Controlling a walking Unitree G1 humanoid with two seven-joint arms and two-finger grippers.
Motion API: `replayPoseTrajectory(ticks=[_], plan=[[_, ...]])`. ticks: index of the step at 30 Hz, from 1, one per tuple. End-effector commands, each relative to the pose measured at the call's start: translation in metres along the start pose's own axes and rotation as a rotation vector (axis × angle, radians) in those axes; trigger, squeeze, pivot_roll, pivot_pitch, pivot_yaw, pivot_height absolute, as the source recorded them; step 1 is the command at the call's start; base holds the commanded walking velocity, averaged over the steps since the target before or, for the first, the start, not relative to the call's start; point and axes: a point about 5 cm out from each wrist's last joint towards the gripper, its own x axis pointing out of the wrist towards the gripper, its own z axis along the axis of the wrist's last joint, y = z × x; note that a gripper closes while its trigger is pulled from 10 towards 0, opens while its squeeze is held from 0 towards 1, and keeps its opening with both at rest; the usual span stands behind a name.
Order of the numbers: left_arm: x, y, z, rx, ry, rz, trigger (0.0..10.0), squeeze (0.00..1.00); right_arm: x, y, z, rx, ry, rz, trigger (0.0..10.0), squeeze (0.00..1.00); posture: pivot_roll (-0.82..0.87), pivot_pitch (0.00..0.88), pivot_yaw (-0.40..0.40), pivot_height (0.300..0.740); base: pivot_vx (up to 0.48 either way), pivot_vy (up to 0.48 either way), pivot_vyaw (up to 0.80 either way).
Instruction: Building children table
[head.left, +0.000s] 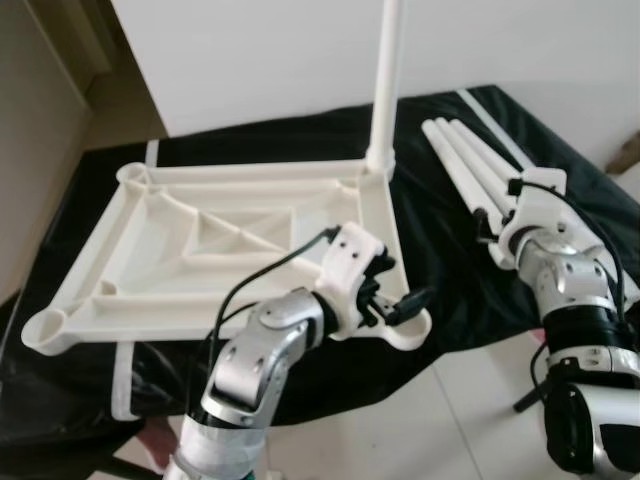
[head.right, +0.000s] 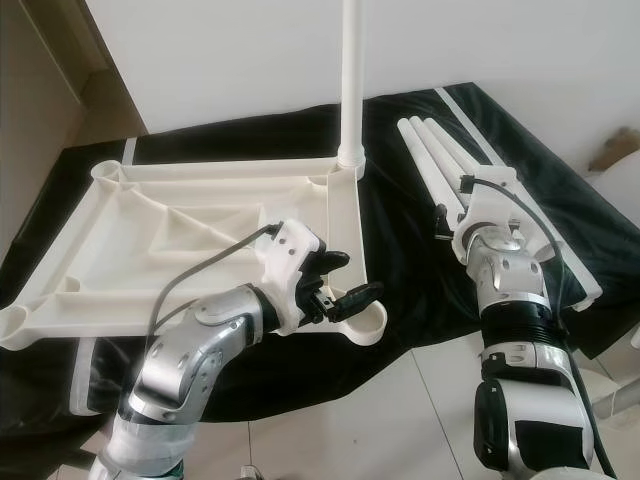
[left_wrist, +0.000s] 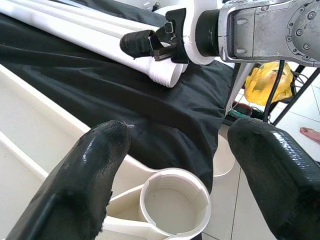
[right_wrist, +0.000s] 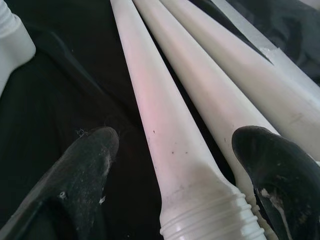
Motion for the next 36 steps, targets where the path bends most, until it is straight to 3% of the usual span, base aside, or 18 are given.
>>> replayPoseTrajectory(ticks=[1,5,16,21,32,36], plan=[[-0.001,0.003,0.0,-0.01,0.004,0.066,10.0,0.0,0.001,0.01,-0.001,0.02,0.035,0.041,10.0,0.0,-0.02,0.075,0.071,0.74,0.0,0.0,0.0],[-0.002,0.002,0.0,-0.012,0.003,0.066,10.0,0.0,0.001,0.012,-0.001,0.026,0.048,0.054,10.0,0.0,-0.01,0.077,0.071,0.74,0.0,0.0,0.0],[-0.004,0.004,0.002,-0.018,0.002,0.076,10.0,0.0,0.0,0.023,-0.031,-0.067,0.251,0.103,10.0,0.0,0.0,0.086,0.068,0.74,0.0,0.0,0.0],[-0.005,0.005,0.003,-0.019,0.003,0.08,10.0,0.0,-0.001,0.029,-0.038,-0.051,0.307,0.137,10.0,0.0,0.0,0.098,0.074,0.74,0.0,0.0,0.0],[-0.004,0.004,0.005,-0.027,-0.005,0.084,10.0,0.0,-0.006,0.033,-0.032,0.005,0.3,0.163,10.0,0.0,0.0,0.114,0.076,0.74,0.0,0.0,0.0],[-0.004,0.006,0.006,-0.03,-0.011,0.091,10.0,0.0,-0.007,0.024,-0.029,-0.01,0.291,0.105,10.0,0.0,0.0,0.118,0.077,0.74,0.0,0.0,0.0]])
